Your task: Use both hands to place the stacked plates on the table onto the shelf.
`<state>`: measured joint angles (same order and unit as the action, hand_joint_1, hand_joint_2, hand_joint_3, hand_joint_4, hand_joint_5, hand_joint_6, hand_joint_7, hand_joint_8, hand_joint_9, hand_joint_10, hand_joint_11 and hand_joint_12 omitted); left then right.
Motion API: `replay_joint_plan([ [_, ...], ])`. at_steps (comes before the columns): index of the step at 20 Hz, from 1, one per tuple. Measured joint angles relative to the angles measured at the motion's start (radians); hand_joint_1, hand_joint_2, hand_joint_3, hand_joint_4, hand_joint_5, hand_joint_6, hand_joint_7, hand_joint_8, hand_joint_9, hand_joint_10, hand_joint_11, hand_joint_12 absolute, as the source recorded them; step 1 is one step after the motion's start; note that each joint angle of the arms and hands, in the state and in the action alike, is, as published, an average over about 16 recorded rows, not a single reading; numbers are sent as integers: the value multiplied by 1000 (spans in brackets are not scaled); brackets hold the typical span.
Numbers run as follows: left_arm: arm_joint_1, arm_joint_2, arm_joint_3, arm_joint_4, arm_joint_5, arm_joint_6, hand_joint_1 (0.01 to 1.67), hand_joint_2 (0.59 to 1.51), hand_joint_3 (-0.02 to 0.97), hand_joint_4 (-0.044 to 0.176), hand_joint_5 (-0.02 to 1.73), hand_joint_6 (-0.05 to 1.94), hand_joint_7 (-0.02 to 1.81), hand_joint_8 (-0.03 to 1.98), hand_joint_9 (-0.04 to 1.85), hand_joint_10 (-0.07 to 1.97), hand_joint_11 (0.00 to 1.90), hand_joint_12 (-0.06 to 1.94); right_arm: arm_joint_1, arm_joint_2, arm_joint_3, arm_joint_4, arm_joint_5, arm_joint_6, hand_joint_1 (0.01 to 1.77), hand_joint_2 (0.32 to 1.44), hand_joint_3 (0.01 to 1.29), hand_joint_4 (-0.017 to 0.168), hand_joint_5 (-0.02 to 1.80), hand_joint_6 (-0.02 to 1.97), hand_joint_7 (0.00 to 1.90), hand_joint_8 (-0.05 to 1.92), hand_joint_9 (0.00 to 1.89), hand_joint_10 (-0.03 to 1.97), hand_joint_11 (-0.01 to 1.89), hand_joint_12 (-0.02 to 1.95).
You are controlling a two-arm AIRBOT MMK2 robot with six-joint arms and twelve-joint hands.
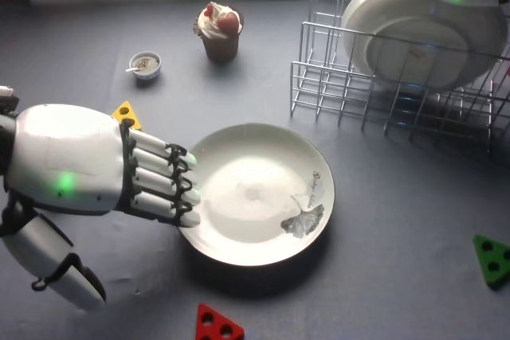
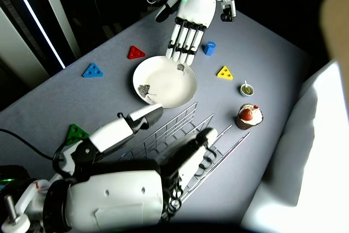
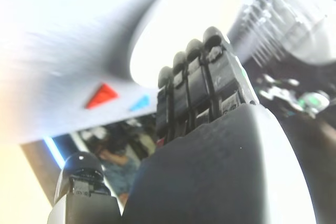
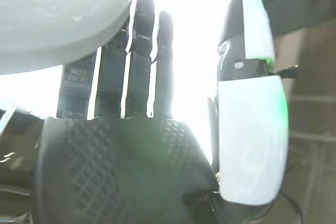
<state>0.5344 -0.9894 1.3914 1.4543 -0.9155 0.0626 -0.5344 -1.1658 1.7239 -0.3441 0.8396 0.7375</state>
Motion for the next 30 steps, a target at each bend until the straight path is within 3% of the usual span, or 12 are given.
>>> replay_joint_plan([
  [8,10,-11,-10,59,51,8,26,1031,2,-2,238,-3,247,1,225,10,195,19,15,4,4,-19,31,-57,941,959,11,7,472,12,535,13,571,-7,640,19],
  [21,14,-20,-10,85,84,8,28,1033,2,-2,214,-16,248,0,212,10,197,19,27,8,14,-38,67,-153,850,954,12,6,314,13,363,12,397,-6,443,7],
  [30,25,-20,-10,86,85,9,27,1034,3,-5,202,-19,247,0,213,10,199,17,37,26,-12,-155,162,-236,739,948,12,-3,165,14,214,13,274,-6,329,7],
])
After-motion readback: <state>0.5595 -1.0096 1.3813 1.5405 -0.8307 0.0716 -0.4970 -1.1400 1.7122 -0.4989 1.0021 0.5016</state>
